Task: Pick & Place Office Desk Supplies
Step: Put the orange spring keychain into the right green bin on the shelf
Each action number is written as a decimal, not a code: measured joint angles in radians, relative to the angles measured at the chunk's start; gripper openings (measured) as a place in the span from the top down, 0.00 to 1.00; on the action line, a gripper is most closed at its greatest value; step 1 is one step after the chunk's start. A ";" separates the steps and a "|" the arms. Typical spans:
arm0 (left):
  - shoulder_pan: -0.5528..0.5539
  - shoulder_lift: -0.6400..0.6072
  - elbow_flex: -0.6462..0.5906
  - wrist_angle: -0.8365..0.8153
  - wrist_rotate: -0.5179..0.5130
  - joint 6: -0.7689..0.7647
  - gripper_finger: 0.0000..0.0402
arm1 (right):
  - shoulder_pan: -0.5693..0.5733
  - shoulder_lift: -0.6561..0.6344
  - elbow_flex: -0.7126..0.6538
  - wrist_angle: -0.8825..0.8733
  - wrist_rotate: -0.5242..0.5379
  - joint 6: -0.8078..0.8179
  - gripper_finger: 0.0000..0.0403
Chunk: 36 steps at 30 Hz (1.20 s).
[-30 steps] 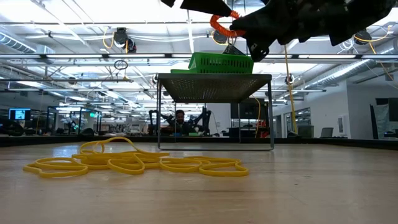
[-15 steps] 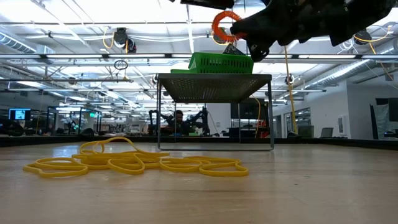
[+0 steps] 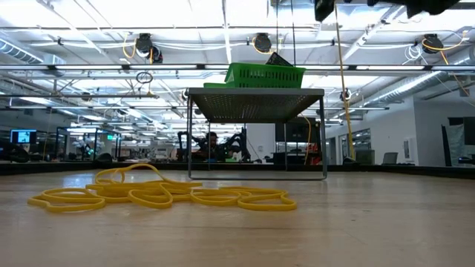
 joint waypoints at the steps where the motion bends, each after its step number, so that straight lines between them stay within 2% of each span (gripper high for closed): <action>1: -0.003 -0.029 -0.001 -0.023 0.001 0.017 0.41 | -0.020 -0.014 0.016 -0.026 0.027 -0.018 0.96; 5: -0.005 -0.128 0.000 -0.061 -0.003 -0.011 0.41 | -0.126 -0.027 0.100 -0.129 0.106 -0.085 0.96; 12: 0.015 -0.246 -0.001 -0.280 -0.003 -0.068 0.42 | -0.364 0.071 0.227 -0.235 0.105 -0.138 0.96; 18: 0.075 -0.331 -0.043 -0.389 0.014 -0.171 0.42 | -0.560 0.173 0.248 -0.240 0.000 -0.095 0.96; 22: 0.125 -0.411 -0.123 -0.387 0.027 -0.196 0.42 | -0.651 0.235 0.248 -0.235 -0.007 -0.081 0.96; 27: 0.192 -0.528 -0.284 -0.307 0.032 -0.209 0.42 | -0.712 0.308 0.248 -0.237 -0.053 -0.042 0.96; 32: 0.250 -0.646 -0.451 -0.185 0.032 -0.203 0.42 | -0.720 0.343 0.248 -0.235 -0.052 -0.041 0.96; 36: 0.283 -0.729 -0.531 -0.160 0.033 -0.226 0.42 | -0.720 0.342 0.248 -0.234 -0.052 -0.041 0.90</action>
